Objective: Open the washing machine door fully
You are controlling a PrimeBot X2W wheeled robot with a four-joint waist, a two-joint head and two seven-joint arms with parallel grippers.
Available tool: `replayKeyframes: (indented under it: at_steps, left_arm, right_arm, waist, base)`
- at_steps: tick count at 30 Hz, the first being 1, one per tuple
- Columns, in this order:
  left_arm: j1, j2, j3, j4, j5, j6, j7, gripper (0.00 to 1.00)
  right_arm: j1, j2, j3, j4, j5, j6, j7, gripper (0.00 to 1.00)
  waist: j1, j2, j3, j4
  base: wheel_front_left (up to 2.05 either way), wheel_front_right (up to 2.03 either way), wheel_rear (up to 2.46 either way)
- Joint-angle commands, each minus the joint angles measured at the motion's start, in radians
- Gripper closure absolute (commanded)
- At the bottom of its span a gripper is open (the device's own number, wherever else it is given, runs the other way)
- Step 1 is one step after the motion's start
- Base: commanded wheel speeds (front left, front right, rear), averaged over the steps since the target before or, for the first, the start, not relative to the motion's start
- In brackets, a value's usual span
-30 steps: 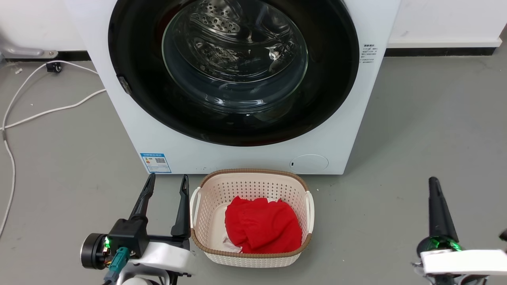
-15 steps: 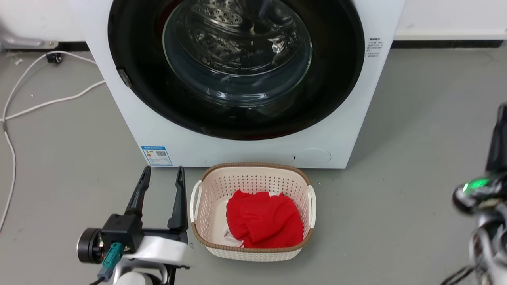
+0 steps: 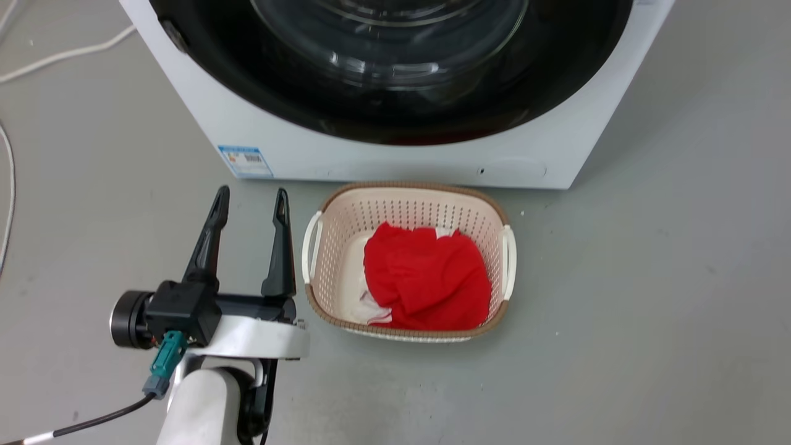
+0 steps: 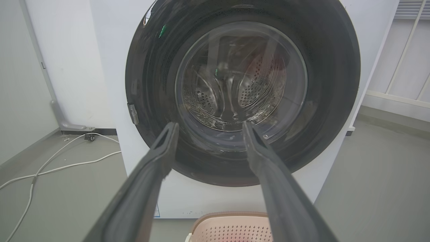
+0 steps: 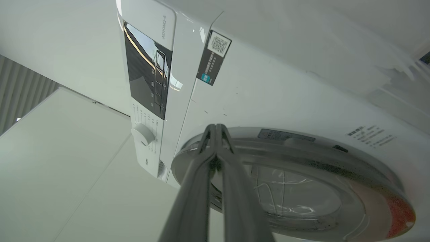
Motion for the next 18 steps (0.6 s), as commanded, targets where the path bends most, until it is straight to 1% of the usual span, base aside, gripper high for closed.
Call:
replayKeyframes:
  at_steps: [1,4,7,8,12,14,15,18]
  left_arm:
    - [-0.020,-0.001,-0.003,-0.006,0.005,0.006,-0.003,0.00]
    - [-0.040,-0.001,-0.009,-0.013,0.008,0.012,-0.003,0.00]
    - [-0.056,-0.001,-0.012,-0.017,0.008,0.014,-0.002,0.00]
    - [-0.064,-0.001,-0.015,-0.020,0.007,0.018,-0.003,0.00]
    - [-0.084,-0.001,-0.021,-0.027,0.004,0.023,-0.003,0.00]
    - [-0.088,-0.001,-0.026,-0.029,0.001,0.027,-0.003,0.00]
    - [-0.102,-0.001,-0.034,-0.032,-0.003,0.031,-0.003,0.00]
    - [-0.107,-0.001,-0.042,-0.033,-0.005,0.038,-0.003,0.00]
  right_arm:
    - [-0.050,-0.004,0.035,0.038,-0.010,0.000,0.034,1.00]
    - [-0.156,0.003,0.117,0.126,-0.034,0.000,0.120,1.00]
    - [-0.243,0.026,0.186,0.200,-0.059,0.000,0.188,1.00]
    - [-0.290,0.034,0.223,0.243,-0.083,0.000,0.213,1.00]
    - [-0.376,0.060,0.269,0.324,-0.132,0.000,0.211,1.00]
    - [-0.410,0.067,0.275,0.363,-0.145,0.000,0.197,1.00]
    - [-0.456,0.075,0.280,0.415,-0.162,0.000,0.183,1.00]
    - [-0.491,0.084,0.287,0.457,-0.173,0.000,0.186,1.00]
  waist:
    - [-0.0001,0.0000,0.039,0.013]
    - [-0.0001,0.0000,0.070,0.019]
    - [-0.0001,0.0000,0.095,0.023]
    - [-0.0001,0.0000,0.110,0.027]
    - [-0.0001,0.0000,0.143,0.034]
    - [-0.0001,0.0000,0.157,0.039]
    - [-0.0001,0.0000,0.176,0.045]
    - [-0.0001,0.0000,0.192,0.049]
  base:
    - [0.00,0.00,0.00]
    - [0.00,0.00,0.00]
    - [0.00,0.00,0.00]
    - [0.00,0.00,0.00]
    - [0.00,0.00,0.00]
    - [0.00,0.00,0.00]
    - [0.00,0.00,0.00]
    - [0.00,0.00,0.00]
